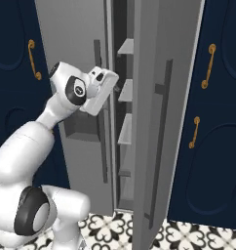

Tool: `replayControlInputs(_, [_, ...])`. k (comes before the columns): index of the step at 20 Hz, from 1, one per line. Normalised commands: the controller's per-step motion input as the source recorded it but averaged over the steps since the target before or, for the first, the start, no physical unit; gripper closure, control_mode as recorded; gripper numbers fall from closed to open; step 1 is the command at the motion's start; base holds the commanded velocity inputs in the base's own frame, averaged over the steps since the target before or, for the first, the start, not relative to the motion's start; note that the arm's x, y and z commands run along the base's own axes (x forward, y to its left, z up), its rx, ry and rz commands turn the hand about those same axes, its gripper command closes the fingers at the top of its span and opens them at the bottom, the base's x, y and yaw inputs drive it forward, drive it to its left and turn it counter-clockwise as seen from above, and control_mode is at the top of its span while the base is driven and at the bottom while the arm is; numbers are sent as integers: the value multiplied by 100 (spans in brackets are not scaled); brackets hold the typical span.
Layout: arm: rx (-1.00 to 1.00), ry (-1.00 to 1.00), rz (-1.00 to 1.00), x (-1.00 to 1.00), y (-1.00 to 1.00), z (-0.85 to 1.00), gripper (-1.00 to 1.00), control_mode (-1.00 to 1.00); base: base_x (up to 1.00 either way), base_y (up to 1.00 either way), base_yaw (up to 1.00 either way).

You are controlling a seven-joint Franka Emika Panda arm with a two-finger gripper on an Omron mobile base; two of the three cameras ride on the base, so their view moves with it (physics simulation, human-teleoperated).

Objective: Grab a lemon wedge from the fridge and one ice cube from the ice bowl, and put them in the glass of lemonade.

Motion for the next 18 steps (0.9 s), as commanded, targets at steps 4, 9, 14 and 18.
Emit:
replayControlInputs(4, [-1,4,0,89,-39,-14,-100,-100,0,0,0])
replayControlInputs(9, [-7,10,0,78,-44,-21,-100,-100,0,0,0])
replayControlInputs(14, [-6,14,-8,8,-72,-28,-100,-100,0,0,0])
replayControlInputs(18, [0,0,-18,-93,-100,-46,-100,-100,0,0,0])
